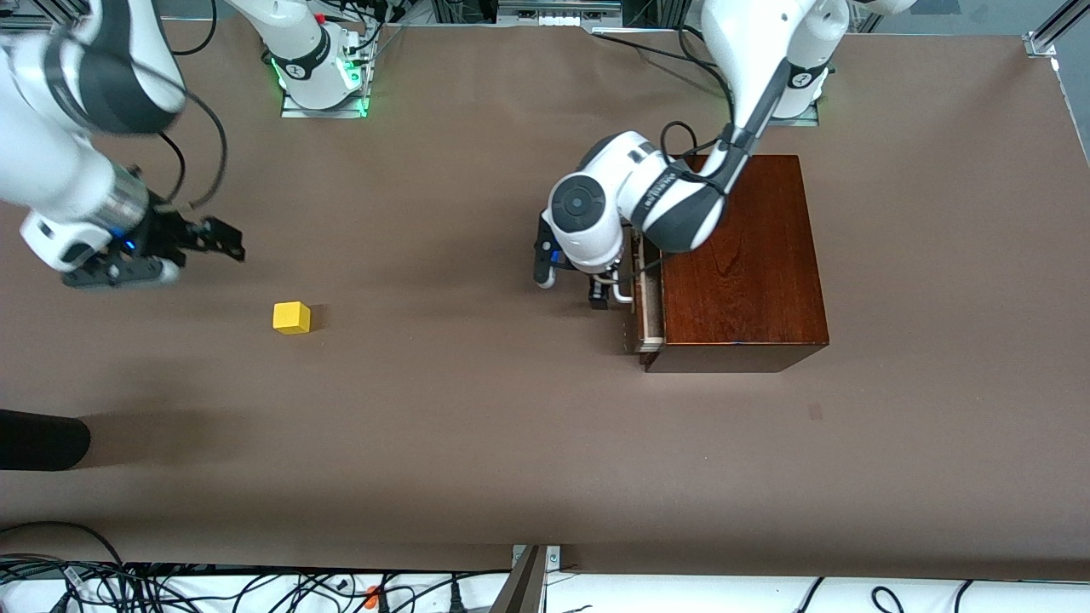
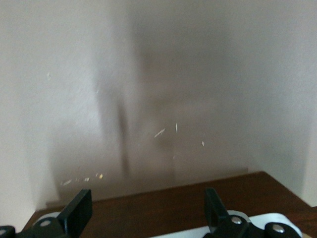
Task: Open drawer, take yellow block, close drawer
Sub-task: 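Push the drawer shut with the left gripper while the right gripper places the cube, then press the drawer front fully closed with the left gripper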
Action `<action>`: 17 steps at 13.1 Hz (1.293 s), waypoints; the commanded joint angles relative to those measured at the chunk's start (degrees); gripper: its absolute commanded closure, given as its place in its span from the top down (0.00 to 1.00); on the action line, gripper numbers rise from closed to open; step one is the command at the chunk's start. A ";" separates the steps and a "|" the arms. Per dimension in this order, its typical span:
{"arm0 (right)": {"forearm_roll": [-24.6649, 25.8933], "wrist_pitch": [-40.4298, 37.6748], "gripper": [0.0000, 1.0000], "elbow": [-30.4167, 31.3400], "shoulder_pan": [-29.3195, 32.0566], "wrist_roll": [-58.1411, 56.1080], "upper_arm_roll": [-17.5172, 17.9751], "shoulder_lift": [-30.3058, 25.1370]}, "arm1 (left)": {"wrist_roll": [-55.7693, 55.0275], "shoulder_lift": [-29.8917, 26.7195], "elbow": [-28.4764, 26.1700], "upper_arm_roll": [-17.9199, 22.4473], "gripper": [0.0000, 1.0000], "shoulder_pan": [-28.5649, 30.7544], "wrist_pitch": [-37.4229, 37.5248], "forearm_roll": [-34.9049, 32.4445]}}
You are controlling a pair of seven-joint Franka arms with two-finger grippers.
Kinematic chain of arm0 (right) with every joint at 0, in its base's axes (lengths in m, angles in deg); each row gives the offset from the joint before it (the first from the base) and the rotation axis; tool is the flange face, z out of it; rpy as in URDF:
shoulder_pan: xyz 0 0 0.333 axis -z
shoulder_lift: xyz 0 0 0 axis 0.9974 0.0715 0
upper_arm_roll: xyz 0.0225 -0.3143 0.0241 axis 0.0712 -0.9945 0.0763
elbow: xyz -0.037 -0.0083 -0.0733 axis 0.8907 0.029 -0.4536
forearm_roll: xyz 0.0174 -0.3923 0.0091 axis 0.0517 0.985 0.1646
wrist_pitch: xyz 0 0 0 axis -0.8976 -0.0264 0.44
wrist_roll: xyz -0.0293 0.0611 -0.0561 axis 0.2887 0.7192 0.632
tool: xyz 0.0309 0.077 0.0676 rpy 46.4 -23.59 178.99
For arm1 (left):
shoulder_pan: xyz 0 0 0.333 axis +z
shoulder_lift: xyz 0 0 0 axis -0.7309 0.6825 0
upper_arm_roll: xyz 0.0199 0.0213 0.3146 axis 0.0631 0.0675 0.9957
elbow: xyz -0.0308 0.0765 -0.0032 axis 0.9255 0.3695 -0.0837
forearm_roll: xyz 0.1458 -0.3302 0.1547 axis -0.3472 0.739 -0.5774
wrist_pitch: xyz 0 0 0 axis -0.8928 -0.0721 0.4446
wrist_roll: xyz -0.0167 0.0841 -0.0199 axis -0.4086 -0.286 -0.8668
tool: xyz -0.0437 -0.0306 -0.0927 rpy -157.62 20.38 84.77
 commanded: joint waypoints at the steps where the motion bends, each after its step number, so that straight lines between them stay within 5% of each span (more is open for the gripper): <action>1: -0.45 -8.18 1.00 -5.00 0.37 0.56 0.71 -1.45 | 1.67 -1.66 -0.52 0.13 1.00 1.44 2.12 -1.76; 13: 3.95 -22.54 1.00 -20.22 0.19 1.79 0.54 2.15 | 0.45 -3.31 -0.17 -0.22 1.00 2.15 3.26 -1.06; 17: 4.12 -21.92 1.00 -20.31 0.02 1.70 0.63 2.24 | -17.51 -10.51 0.18 -1.10 1.00 1.54 8.61 3.05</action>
